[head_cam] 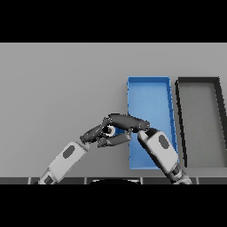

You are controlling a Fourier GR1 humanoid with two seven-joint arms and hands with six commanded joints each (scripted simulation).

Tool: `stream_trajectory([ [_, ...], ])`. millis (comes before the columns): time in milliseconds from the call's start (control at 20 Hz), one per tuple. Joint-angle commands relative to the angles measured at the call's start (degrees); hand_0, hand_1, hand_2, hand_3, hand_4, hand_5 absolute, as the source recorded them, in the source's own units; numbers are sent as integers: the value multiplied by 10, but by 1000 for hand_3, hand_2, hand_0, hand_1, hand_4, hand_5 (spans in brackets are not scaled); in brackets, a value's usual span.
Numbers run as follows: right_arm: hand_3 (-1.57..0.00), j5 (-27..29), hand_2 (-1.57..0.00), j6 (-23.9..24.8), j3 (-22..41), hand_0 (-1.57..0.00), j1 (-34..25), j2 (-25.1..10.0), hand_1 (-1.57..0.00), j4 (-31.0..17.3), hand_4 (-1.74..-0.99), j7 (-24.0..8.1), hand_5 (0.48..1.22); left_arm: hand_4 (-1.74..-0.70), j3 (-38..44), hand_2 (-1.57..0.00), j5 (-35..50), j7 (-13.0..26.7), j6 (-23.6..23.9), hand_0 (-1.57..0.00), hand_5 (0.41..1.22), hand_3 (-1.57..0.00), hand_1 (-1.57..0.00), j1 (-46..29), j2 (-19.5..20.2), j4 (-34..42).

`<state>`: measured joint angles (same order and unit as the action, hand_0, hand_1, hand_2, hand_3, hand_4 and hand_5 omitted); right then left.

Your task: Pick up the blue pipe and place it into the blue bin.

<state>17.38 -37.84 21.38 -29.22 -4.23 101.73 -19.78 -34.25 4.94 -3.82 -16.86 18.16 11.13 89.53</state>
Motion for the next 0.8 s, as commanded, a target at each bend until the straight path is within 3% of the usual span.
stream_trajectory([
  [0, -1558, 6, -1561, -2, -7, -1561, -1, 1, -1561, 3, -1482, -1, 1206, -1110, 2, -419, 2, 18, 1, -501, 1184, -170, -410, 2, 3, 6],
  [150, -1564, 10, -1566, -8, -13, -1566, 10, 13, -1566, 10, -1484, 4, 1214, -950, 2, -214, -20, 5, 7, -256, 964, -86, -210, 9, 10, -5],
  [350, -1568, 8, -1569, 2, -20, -1569, -1, 29, -1569, 5, -1485, -4, 1218, -836, 3, -87, -33, 14, 18, -104, 754, -35, -85, 11, 14, -7],
  [500, -1570, 0, -1570, -6, -28, -1570, 6, 24, -1570, 11, -1485, 10, 1219, -830, 6, -44, -26, 10, 16, -53, 659, -17, -43, 9, 12, -8],
  [700, -1570, 1, -1571, -5, -32, -1571, 17, 34, -1571, 12, -1491, 13, 1220, -873, 11, -17, -7, 75, 28, -21, 612, -7, -17, -7, 6, -1],
  [750, -1571, 30, -1571, 2, -39, -1571, 8, 37, -1571, 10, -1492, -9, 1220, -880, 14, -14, -4, 77, 29, -17, 605, -5, -13, -7, 9, 5],
])
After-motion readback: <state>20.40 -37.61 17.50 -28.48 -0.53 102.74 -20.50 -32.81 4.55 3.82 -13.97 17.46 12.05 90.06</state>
